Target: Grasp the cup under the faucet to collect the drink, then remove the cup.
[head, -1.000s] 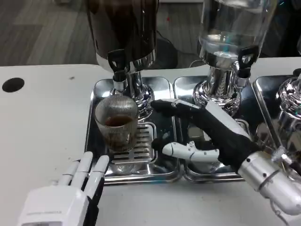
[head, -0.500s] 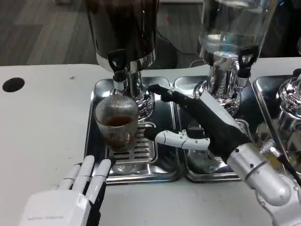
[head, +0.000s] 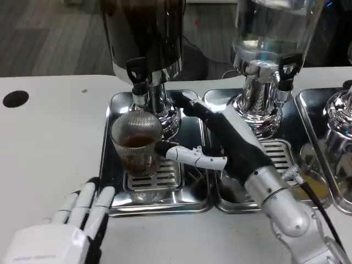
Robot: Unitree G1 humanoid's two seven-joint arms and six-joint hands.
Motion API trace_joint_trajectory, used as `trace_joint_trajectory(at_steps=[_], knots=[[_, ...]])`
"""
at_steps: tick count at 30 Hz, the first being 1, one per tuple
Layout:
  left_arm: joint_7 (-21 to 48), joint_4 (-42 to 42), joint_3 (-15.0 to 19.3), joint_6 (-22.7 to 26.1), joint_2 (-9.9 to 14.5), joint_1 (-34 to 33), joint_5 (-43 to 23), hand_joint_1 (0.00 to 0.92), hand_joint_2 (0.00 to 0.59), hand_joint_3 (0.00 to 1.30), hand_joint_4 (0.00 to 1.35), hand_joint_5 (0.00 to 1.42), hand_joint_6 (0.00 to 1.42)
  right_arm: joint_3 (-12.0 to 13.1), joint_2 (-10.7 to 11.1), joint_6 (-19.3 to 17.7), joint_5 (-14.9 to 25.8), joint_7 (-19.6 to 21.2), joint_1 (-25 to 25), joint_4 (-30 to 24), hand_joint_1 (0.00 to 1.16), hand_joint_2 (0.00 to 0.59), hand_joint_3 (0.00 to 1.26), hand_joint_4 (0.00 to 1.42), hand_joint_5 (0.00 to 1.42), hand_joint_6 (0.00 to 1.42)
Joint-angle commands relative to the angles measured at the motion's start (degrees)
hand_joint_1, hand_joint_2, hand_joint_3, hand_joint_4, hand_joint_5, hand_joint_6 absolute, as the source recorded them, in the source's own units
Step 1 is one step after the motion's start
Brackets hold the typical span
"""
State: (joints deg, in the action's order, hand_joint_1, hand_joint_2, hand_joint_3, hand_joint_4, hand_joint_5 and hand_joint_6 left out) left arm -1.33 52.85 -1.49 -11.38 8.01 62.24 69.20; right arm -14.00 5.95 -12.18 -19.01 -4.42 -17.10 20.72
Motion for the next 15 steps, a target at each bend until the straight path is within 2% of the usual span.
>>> trace_joint_trajectory(at_steps=[1,15], knots=[[0.2,-0.7,1.6,-0.3,0.4,0.0,-1.5,0.0,0.059,0.08,0.0,0.09,0.3,-1.0,-1.7,-1.3,-0.5,2.2,-1.7,3.8,0.44,0.028,0.13,0.13,0.12,0.01],[-0.5,-2.7,2.9,-1.1,0.1,2.0,-2.6,0.0,0.068,0.09,0.0,0.09,0.3,-2.0,-4.9,-5.7,0.7,4.7,-4.4,12.4,0.46,0.02,0.11,0.12,0.11,0.01]])
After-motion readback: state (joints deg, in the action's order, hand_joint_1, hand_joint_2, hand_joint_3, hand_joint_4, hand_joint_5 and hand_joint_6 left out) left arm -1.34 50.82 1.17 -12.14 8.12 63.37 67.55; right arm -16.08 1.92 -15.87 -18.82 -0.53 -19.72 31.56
